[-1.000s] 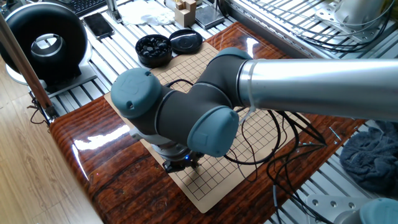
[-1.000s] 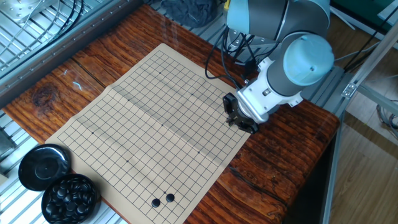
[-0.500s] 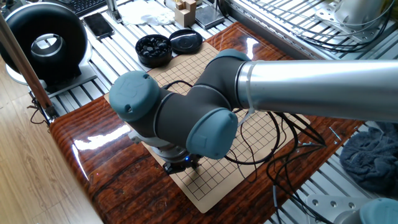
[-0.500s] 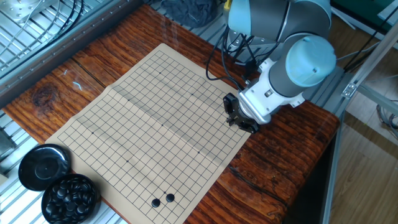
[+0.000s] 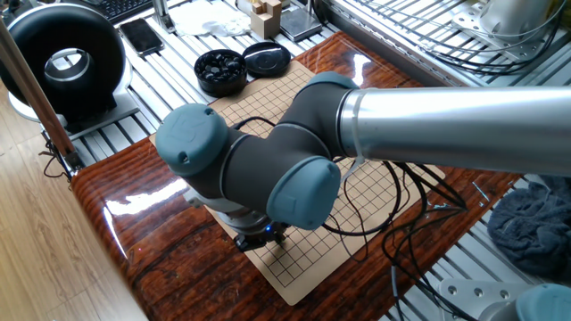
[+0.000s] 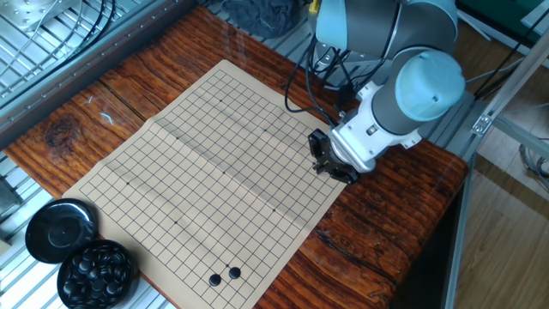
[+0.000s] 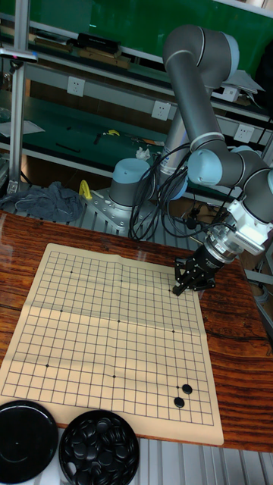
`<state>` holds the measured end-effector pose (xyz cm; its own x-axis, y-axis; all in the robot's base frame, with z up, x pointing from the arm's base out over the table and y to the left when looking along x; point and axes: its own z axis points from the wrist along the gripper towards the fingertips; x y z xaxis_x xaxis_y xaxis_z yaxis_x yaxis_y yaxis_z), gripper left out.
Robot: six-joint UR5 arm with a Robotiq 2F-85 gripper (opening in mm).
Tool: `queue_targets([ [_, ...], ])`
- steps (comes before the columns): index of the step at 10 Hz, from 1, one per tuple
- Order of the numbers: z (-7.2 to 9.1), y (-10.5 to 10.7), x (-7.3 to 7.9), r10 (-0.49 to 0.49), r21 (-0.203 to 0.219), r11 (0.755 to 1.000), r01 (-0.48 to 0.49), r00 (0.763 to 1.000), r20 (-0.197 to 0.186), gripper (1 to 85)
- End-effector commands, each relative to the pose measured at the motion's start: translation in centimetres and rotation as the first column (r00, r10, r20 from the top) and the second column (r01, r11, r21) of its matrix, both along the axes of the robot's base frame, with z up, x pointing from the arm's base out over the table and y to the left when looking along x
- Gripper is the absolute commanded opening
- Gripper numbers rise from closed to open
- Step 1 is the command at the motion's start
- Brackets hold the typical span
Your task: Play the first move as black on the 3-4 point in the upper right corner of the Go board
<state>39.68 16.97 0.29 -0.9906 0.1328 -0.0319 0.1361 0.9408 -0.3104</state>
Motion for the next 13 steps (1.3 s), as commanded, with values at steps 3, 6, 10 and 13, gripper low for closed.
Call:
queue_targets([
  [3,0.02,-0.33,0.1,0.019,-0.013,1.0,-0.019,1.0,-0.007,10.0],
  [6,0.06,-0.18,0.3,0.022,-0.005,1.0,-0.022,1.0,0.0,18.7],
  [10,-0.16,0.52,0.58,0.027,0.023,0.999,-0.027,1.0,0.011,25.7],
  [13,-0.32,0.49,0.52,0.043,0.028,0.999,-0.043,0.999,0.007,27.0],
])
